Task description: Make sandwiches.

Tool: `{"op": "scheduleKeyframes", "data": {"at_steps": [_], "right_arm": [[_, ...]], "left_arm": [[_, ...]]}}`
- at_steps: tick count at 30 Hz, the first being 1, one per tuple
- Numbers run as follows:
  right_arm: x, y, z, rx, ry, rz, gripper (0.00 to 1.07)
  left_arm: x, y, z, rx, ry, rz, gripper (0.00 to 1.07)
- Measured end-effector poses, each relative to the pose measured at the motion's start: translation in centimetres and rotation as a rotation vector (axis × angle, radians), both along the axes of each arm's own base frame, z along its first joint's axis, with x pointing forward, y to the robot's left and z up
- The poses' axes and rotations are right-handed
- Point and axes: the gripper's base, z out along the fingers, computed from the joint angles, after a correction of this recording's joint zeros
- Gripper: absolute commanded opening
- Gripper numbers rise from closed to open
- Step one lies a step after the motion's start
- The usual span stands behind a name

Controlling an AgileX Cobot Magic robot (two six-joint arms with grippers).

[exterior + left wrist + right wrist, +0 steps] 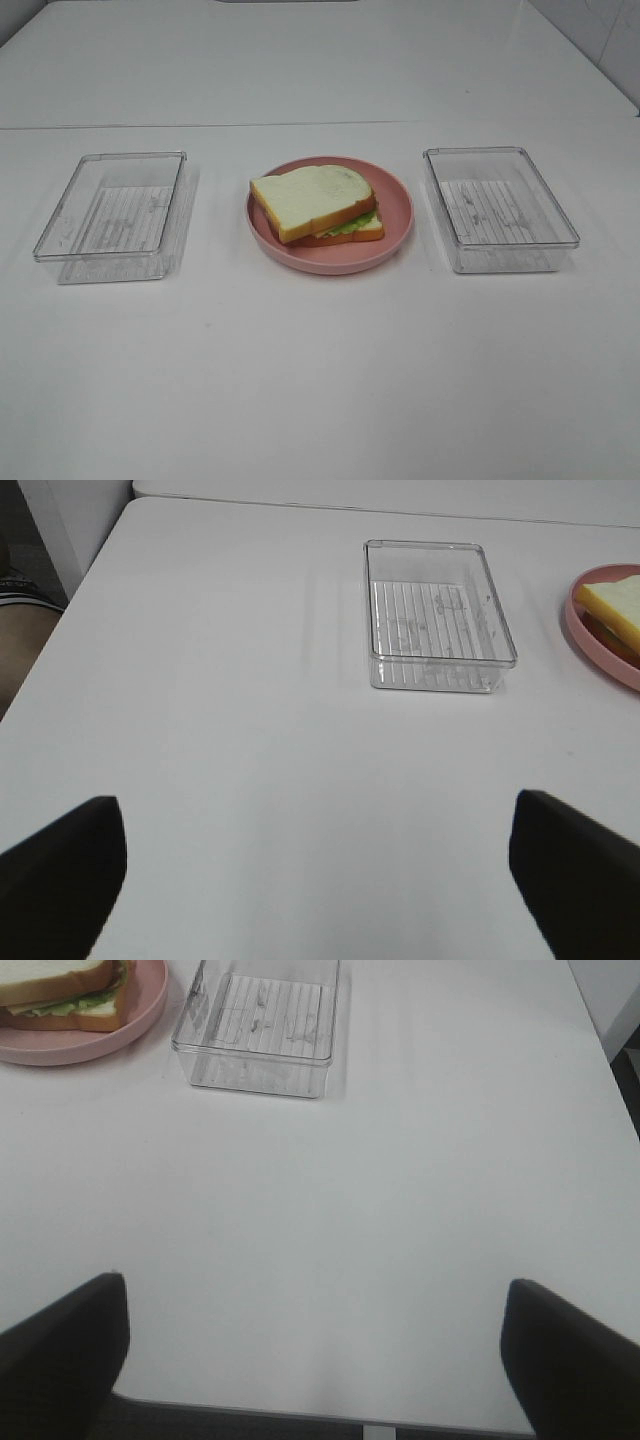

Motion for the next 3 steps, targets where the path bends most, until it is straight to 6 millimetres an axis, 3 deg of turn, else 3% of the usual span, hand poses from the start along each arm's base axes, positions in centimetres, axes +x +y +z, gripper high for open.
{"op": "scheduleKeyframes", "data": {"at_steps": [3], "right_arm": [[0.01, 0.0, 0.01, 0.0, -0.001, 0.0, 0.99]], "left_arm": [[0.0, 0.0, 0.0, 0.0, 0.0, 0.0, 0.96]]}}
